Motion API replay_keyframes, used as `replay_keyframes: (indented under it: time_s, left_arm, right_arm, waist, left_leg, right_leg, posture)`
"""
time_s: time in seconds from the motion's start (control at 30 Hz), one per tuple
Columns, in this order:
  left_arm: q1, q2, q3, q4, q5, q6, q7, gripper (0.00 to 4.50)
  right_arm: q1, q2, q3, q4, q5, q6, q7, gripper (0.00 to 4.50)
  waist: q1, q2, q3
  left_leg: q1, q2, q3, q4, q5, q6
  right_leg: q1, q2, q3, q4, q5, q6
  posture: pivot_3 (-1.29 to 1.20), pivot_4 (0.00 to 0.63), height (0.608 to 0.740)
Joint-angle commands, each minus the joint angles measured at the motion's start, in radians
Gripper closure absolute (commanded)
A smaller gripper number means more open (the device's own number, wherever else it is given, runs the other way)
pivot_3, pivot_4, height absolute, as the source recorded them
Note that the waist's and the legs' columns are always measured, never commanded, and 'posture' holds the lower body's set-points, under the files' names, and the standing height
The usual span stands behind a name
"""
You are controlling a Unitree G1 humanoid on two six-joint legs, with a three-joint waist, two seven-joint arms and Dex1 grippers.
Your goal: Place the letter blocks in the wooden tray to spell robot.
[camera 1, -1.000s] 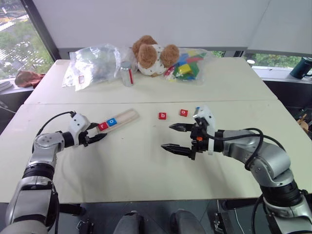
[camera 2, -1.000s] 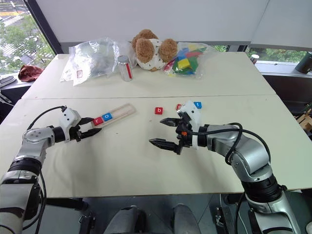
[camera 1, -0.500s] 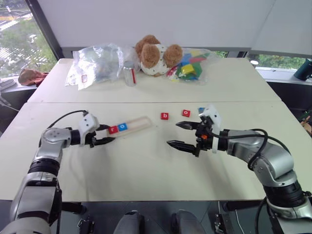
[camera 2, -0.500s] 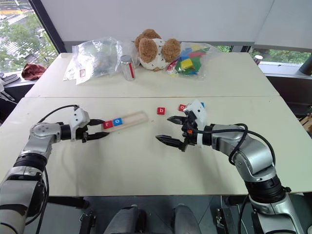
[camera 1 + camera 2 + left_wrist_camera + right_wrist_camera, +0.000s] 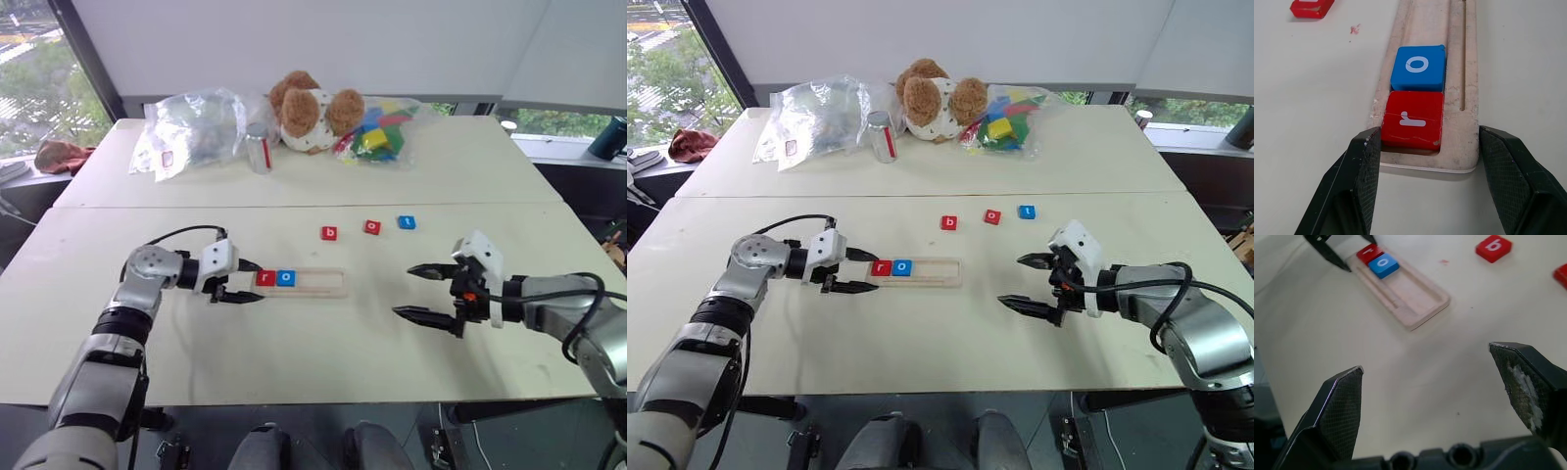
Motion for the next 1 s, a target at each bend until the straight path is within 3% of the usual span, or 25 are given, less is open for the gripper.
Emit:
replay_keyframes:
  time_s: [0.03, 0.07, 0.2, 0.4, 0.57, 0.77, 1.0]
  left_arm:
    - [-0.015, -0.004, -0.023, 0.042, 0.026, -0.022, -0.01, 2.07]
    - [-0.018, -0.001, -0.021, 0.049, 0.025, -0.024, -0.016, 2.07]
    - [-0.017, 0.003, -0.016, 0.053, 0.012, -0.014, -0.037, 0.06]
    - [0.007, 0.038, 0.008, -0.018, -0.008, 0.037, -0.022, 0.02]
    - [0.084, 0.188, 0.05, -0.33, -0.132, 0.35, -0.149, 0.02]
    - [0.201, 0.363, 0.129, -0.678, -0.261, 0.724, -0.133, 0.02]
    - [0.295, 0.43, 0.284, -0.876, -0.374, 0.954, 0.005, 0.02]
  right_arm:
    - [-0.022, 0.052, -0.024, -0.026, 0.029, 0.024, -0.06, 0.0]
    - [-0.029, 0.069, -0.024, -0.028, 0.035, 0.035, -0.078, 0.0]
    - [-0.056, 0.123, -0.011, -0.029, 0.036, 0.067, -0.134, 0.0]
    - [-0.217, 0.278, 0.071, -0.019, 0.028, 0.243, -0.334, 0.0]
    - [-0.439, 0.531, 0.187, 0.121, -0.086, 0.345, -0.575, 0.0]
    - [-0.566, 0.774, 0.146, 0.425, -0.227, 0.311, -0.836, 0.0]
    - [-0.639, 0.888, 0.13, 0.641, -0.298, 0.183, -0.899, 0.0]
  waist:
    - [0.0, 0.0, 0.0]
    - [0.0, 0.0, 0.0]
    - [0.0, 0.0, 0.0]
    - [-0.007, 0.0, 0.0]
    - [-0.037, 0.0, 0.0]
    - [-0.044, 0.0, 0.0]
    - [-0.057, 0.001, 0.001]
  left_leg:
    - [0.0, 0.0, 0.0, 0.0, 0.0, 0.0]
    - [0.0, 0.0, 0.0, 0.0, 0.0, 0.0]
    - [0.0, 0.0, 0.0, 0.001, 0.0, 0.0]
    - [0.0, 0.0, 0.0, 0.0, 0.0, 0.0]
    - [-0.001, 0.002, 0.0, -0.001, 0.001, -0.002]
    - [-0.003, 0.001, -0.001, -0.003, 0.005, -0.008]
    - [-0.005, 0.0, -0.001, -0.002, 0.004, -0.008]
  right_leg:
    - [0.0, 0.0, 0.0, 0.0, 0.0, 0.0]
    - [0.0, 0.0, 0.0, 0.0, 0.0, 0.0]
    - [0.0, 0.0, 0.0, 0.0, 0.0, 0.0]
    - [0.0, 0.0, 0.0, 0.001, 0.0, 0.0]
    - [-0.005, 0.002, 0.0, 0.004, 0.0, 0.0]
    - [-0.007, 0.001, 0.0, 0.004, 0.0, 0.0]
    - [-0.008, 0.0, 0.0, 0.004, 0.0, 0.0]
  posture:
    - [0.0, 0.15, 0.74]
    - [0.0, 0.15, 0.74]
    - [0.0, 0.15, 0.74]
    - [0.0, 0.15, 0.74]
    - [0.0, 0.15, 0.74]
    - [0.0, 0.15, 0.74]
    - [0.0, 0.15, 0.74]
